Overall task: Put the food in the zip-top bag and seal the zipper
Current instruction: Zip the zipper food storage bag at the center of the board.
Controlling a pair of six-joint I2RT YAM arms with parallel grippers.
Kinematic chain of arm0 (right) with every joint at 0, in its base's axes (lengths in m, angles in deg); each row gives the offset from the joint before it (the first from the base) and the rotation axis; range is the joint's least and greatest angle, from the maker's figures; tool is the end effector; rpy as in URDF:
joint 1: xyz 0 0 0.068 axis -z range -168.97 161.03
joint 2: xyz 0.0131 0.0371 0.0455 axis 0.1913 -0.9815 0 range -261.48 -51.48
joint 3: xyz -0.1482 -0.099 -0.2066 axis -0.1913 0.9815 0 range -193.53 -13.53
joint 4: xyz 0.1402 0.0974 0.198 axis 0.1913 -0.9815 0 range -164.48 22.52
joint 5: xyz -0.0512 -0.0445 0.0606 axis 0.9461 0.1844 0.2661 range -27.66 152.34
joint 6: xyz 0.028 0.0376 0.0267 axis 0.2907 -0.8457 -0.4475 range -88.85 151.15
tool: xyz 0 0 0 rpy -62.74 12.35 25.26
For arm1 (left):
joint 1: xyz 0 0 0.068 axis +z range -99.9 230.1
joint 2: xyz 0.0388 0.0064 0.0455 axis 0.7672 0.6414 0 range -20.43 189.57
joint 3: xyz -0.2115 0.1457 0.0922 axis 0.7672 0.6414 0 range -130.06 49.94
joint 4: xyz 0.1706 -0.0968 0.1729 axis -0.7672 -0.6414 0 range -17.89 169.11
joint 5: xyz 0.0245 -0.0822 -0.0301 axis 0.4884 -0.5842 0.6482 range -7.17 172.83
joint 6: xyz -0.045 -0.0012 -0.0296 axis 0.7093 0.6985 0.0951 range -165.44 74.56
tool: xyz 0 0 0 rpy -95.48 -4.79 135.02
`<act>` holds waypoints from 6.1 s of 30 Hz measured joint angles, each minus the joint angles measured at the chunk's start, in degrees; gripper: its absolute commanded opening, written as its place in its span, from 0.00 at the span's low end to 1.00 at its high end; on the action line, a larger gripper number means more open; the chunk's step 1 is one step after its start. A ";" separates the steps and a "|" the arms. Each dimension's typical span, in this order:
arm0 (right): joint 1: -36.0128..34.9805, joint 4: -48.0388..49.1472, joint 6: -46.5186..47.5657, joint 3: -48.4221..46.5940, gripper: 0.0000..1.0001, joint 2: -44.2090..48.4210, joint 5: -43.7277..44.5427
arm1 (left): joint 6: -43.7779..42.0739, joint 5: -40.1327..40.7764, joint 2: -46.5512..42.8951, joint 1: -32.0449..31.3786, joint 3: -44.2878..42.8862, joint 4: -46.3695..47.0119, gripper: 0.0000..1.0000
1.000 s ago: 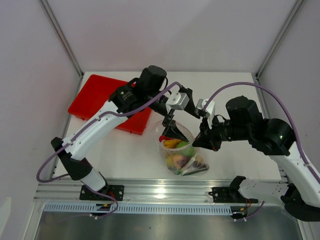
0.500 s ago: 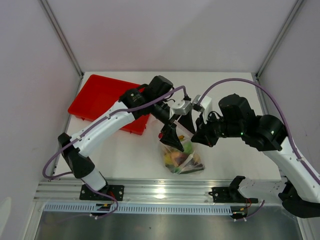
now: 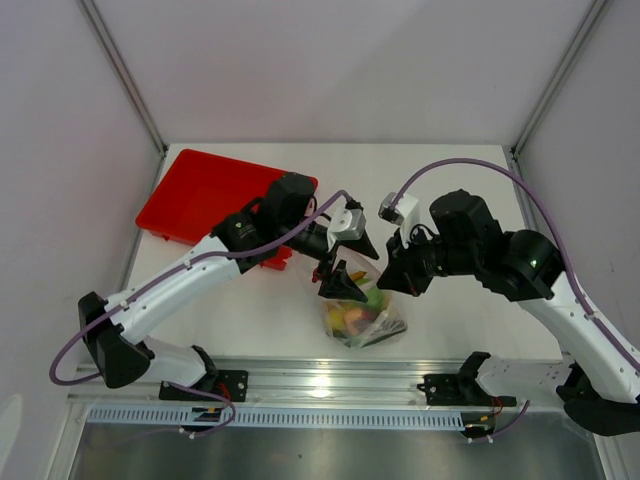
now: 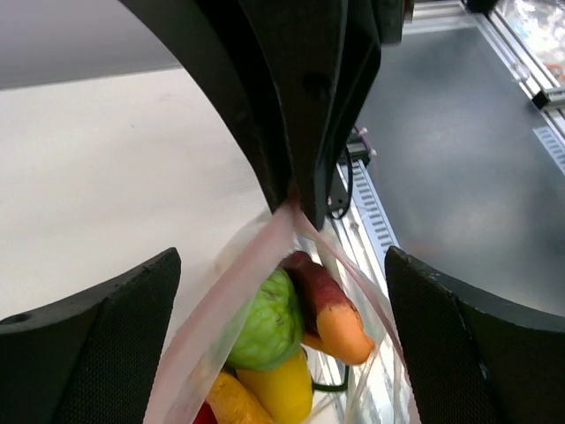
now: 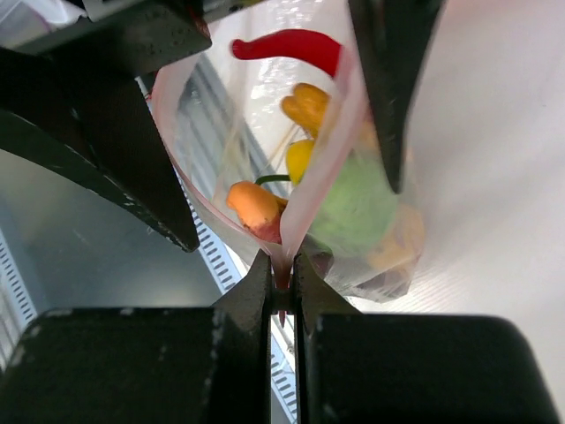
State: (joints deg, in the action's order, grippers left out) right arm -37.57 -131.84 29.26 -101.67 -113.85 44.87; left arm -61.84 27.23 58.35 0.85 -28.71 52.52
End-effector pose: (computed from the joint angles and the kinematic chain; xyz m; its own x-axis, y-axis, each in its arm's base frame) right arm 0.1086 0.1394 0.4406 -0.4409 -0.4526 -0.7751 -0.8566 0.4699 0.2129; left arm 0.1721 -0.2448 0.3897 -0.0248 0.2732 -0.9616 0.9550 -0.2779 -0.1036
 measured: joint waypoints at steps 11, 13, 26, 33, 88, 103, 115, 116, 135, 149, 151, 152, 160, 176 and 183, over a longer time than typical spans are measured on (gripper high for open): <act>-0.48 -0.04 0.63 0.26 0.00 0.00 -4.04 | 2.54 -0.09 0.17 -0.35 -1.64 5.81 1.00; -0.48 -0.04 0.63 0.26 0.00 0.02 -4.48 | 1.75 -1.07 2.03 -0.76 -3.39 4.22 0.99; -0.44 -0.15 1.42 -0.26 0.00 0.28 -0.57 | -3.76 -7.32 7.56 -1.36 -9.20 -6.58 0.68; -0.42 -0.48 1.42 -0.31 0.00 1.31 2.05 | -4.48 -5.57 8.66 -1.11 -10.67 -10.27 0.46; 13.79 44.30 -6.12 36.39 0.26 16.68 -26.95 | 25.66 6.12 -9.11 2.91 11.67 10.25 0.01; 14.71 52.83 -11.69 38.53 0.00 14.56 -31.34 | 28.46 4.13 -9.42 3.72 12.33 14.56 0.56; 14.71 53.46 -14.19 38.60 0.00 14.10 -29.29 | 31.65 3.67 -7.89 3.72 10.60 22.58 0.46; 14.71 53.44 -14.19 38.60 0.00 14.10 -29.27 | 31.80 3.50 -7.58 3.72 10.60 22.88 0.46; 14.71 52.61 -14.19 38.51 0.00 14.10 -28.81 | 32.46 2.62 -3.76 3.76 7.63 22.21 0.01; 14.75 52.50 -14.47 38.51 0.00 14.10 -27.80 | 32.61 1.77 -3.76 3.80 7.61 21.31 0.41; 14.75 52.46 -14.47 38.51 0.00 14.10 -27.80 | 32.63 1.77 -3.76 3.80 7.61 21.29 0.40; 14.75 52.46 -14.51 38.51 0.00 14.10 -27.80 | 32.65 1.77 -3.76 3.80 7.61 21.29 0.38; 14.75 52.19 -14.64 38.27 0.00 14.10 -27.80 | 32.26 1.88 -2.95 3.80 7.08 19.32 0.29; 14.69 51.32 -16.22 37.99 0.00 14.82 -23.96 | 31.41 3.06 -2.21 3.82 6.43 16.98 0.00; 14.84 51.60 -18.43 38.36 0.00 17.49 -19.78 | 31.23 3.50 -2.86 4.44 6.69 16.39 0.01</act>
State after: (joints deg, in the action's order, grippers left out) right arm -22.73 -80.24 10.83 -63.31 -96.36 25.09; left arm -30.61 30.73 55.49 5.28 -22.02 68.91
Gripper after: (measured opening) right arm 0.002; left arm 0.039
